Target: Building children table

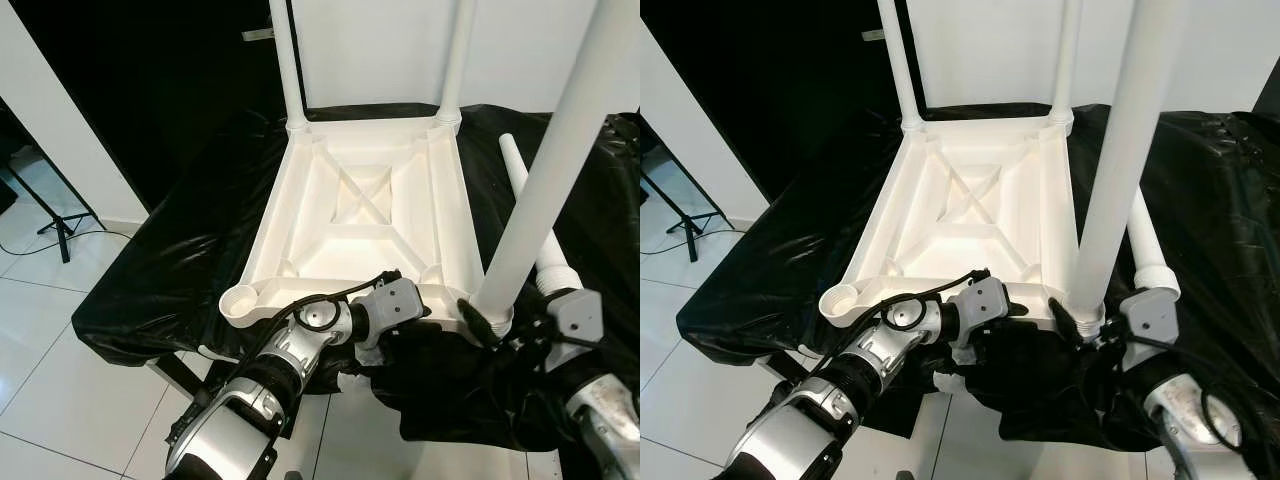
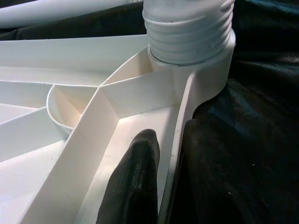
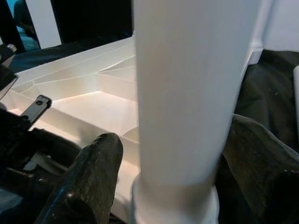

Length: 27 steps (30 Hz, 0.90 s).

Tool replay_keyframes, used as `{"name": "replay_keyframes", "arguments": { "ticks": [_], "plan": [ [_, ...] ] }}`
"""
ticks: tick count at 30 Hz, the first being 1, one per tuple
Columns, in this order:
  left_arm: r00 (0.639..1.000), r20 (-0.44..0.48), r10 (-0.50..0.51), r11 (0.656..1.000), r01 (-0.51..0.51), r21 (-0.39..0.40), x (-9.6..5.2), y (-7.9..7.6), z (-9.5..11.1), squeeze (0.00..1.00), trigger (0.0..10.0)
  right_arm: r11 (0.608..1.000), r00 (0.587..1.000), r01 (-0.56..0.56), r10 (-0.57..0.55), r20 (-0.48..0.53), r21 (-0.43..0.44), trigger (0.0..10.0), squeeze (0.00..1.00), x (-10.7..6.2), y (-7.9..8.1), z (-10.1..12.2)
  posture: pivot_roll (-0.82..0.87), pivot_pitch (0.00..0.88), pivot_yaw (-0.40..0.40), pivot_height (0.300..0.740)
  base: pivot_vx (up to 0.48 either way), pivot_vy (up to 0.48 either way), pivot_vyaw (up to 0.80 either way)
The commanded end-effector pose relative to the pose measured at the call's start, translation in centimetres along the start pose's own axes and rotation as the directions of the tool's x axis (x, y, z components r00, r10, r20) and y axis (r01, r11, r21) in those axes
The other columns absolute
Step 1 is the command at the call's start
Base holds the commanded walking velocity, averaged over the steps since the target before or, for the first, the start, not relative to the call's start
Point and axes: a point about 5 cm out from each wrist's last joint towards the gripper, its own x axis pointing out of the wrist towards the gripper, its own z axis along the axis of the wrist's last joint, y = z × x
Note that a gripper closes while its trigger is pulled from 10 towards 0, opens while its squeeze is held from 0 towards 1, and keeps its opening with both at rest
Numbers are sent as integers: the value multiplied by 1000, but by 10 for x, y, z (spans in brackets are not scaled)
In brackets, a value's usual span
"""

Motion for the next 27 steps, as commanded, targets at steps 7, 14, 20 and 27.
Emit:
{"name": "replay_keyframes", "arguments": {
  "ticks": [7,14,20,27],
  "plan": [
    [995,-100,-11,997,4,-73,0,-13,-23,0,10000,992,995,-88,91,-39,87,0,0,7,-2,-9,68,0,20,740,0,0,0],
    [995,-104,1,997,-9,-76,-4,-10,-24,0,10000,981,994,-98,106,-40,169,0,0,8,11,-15,58,0,33,740,0,0,0],
    [994,-111,-2,998,-5,-66,-6,-8,-24,0,10000,965,997,-34,49,-53,259,0,0,5,20,-20,57,0,34,740,0,0,0],
    [993,-116,13,997,-21,-68,-6,-6,-24,0,10000,926,992,91,-53,-115,366,0,0,-3,45,-32,71,0,28,740,0,0,0]
  ]
}}
